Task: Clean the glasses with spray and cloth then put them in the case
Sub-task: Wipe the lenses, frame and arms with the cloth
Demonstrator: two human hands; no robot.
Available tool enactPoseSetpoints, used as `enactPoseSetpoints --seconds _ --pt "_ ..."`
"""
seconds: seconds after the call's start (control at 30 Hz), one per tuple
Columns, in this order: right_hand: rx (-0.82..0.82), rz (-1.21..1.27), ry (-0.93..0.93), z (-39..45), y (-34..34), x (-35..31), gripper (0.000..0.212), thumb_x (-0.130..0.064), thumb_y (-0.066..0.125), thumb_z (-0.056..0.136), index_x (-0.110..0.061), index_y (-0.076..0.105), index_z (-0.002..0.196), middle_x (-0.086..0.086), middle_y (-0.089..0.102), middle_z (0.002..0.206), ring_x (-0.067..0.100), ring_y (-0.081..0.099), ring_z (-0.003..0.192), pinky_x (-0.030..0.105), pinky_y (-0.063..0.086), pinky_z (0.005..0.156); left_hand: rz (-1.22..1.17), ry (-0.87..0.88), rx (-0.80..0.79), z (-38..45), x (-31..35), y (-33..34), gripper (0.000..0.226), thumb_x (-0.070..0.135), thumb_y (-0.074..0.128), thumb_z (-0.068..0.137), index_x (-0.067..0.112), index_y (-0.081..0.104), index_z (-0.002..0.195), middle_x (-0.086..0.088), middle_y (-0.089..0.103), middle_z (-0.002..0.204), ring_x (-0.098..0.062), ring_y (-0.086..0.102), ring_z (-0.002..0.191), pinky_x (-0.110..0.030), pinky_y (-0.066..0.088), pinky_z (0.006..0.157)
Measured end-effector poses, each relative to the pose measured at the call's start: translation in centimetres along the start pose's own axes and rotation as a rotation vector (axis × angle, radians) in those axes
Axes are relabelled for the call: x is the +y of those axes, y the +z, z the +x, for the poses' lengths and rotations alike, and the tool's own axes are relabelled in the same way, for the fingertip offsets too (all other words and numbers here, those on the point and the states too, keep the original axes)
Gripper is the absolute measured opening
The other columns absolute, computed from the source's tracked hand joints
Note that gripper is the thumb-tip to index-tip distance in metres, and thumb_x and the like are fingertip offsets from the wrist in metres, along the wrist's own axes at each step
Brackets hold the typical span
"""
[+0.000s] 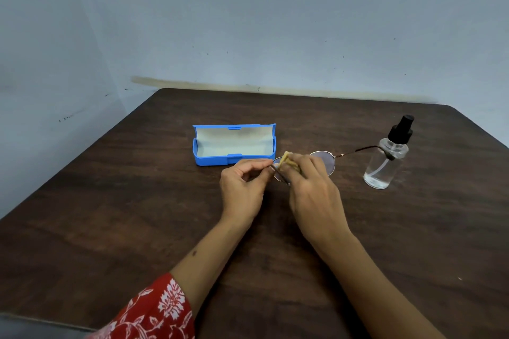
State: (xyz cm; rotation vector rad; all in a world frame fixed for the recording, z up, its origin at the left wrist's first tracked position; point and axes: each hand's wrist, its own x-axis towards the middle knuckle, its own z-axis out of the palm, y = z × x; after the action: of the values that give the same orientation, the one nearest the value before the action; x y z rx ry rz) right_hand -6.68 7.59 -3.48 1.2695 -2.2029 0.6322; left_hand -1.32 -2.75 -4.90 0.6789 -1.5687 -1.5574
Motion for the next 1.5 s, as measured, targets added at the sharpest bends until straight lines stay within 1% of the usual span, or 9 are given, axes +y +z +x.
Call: enactPoseSetpoints --seconds 0.3,0.4,0.57,0.73,0.83,1.07,1.2,1.37,1.5 --pt "0.002 -0.013 -0.008 -0.2 0.0 -0.2 0.039 -0.008 0.037 0.079 -0.001 0.072 0.094 0.011 0.069 0.1 0.028 0.066 0.089 0.027 0.055 0.054 0.0 -0.004 -0.003 0.0 0.0 0.0 0.015 -0.002 0.073 0.075 0.001 0.073 0.09 -0.015 0.072 0.091 -0.016 0.068 0.084 -0.032 0.056 0.081" --pt "0.002 0.008 0.031 0.1 0.0 0.2 0.027 0.002 0.052 0.076 0.001 0.071 0.096 0.013 0.067 0.104 0.03 0.064 0.093 0.03 0.055 0.055 -0.006 0.01 -0.01 0.0 -0.2 0.0 0.015 -0.003 0.073 0.075 -0.003 0.072 0.09 -0.017 0.072 0.091 -0.014 0.068 0.081 -0.024 0.056 0.074" --pt "-0.005 -0.006 -0.04 -0.6 0.2 -0.3 0.031 -0.002 0.044 0.077 -0.001 0.072 0.092 0.011 0.069 0.093 0.028 0.065 0.083 0.029 0.055 0.057 0.005 0.001 0.002 0.2 -0.2 0.0 0.014 0.001 0.075 0.074 0.002 0.074 0.088 -0.012 0.073 0.09 -0.016 0.069 0.085 -0.029 0.056 0.081" --pt "-0.006 0.025 0.027 -0.1 0.0 0.3 0.023 0.005 0.065 0.073 0.0 0.071 0.095 0.013 0.068 0.103 0.03 0.065 0.093 0.029 0.054 0.055 0.021 0.032 -0.01 0.0 -0.3 -0.1 0.013 0.0 0.075 0.074 0.004 0.074 0.086 -0.009 0.073 0.088 -0.011 0.069 0.082 -0.028 0.056 0.081" --pt "-0.002 0.029 -0.029 -0.8 0.2 -0.2 0.027 0.001 0.051 0.076 -0.001 0.071 0.094 0.01 0.068 0.094 0.03 0.065 0.086 0.03 0.055 0.056 0.011 0.02 -0.006 0.1 -0.3 -0.1 0.014 0.0 0.075 0.074 0.006 0.073 0.086 -0.01 0.073 0.089 -0.012 0.069 0.083 -0.028 0.056 0.079" --pt "-0.044 0.005 0.032 -0.2 0.0 0.2 0.022 0.004 0.063 0.074 0.001 0.071 0.094 0.013 0.068 0.101 0.03 0.065 0.09 0.028 0.052 0.053 0.022 0.02 -0.008 0.0 -0.2 -0.1 0.013 -0.001 0.074 0.075 0.001 0.073 0.088 -0.011 0.073 0.089 -0.015 0.069 0.084 -0.033 0.056 0.083" --pt "-0.047 0.015 -0.018 -0.8 0.1 -0.4 0.026 0.008 0.067 0.067 0.001 0.071 0.092 0.011 0.069 0.091 0.029 0.065 0.082 0.029 0.055 0.054 0.041 0.039 -0.018 0.1 -0.2 -0.2 0.016 -0.001 0.074 0.074 0.01 0.074 0.085 -0.008 0.073 0.089 -0.007 0.068 0.081 -0.024 0.056 0.078" --pt "-0.028 -0.009 0.019 -0.1 -0.4 -0.2 0.042 -0.011 0.034 0.08 -0.001 0.071 0.096 0.012 0.068 0.104 0.028 0.065 0.094 0.028 0.055 0.057 0.012 0.046 -0.028 0.0 -0.4 -0.2 0.012 -0.002 0.074 0.074 0.003 0.073 0.085 -0.012 0.073 0.088 -0.01 0.068 0.08 -0.028 0.055 0.08" --pt "-0.031 0.03 -0.027 -0.9 0.0 -0.6 0.034 0.0 0.044 0.074 0.0 0.071 0.094 0.01 0.069 0.093 0.028 0.065 0.084 0.03 0.056 0.058 0.012 0.049 -0.034 0.0 -0.5 -0.2 0.014 0.001 0.076 0.073 0.012 0.074 0.082 -0.008 0.073 0.087 -0.013 0.069 0.083 -0.031 0.055 0.082"
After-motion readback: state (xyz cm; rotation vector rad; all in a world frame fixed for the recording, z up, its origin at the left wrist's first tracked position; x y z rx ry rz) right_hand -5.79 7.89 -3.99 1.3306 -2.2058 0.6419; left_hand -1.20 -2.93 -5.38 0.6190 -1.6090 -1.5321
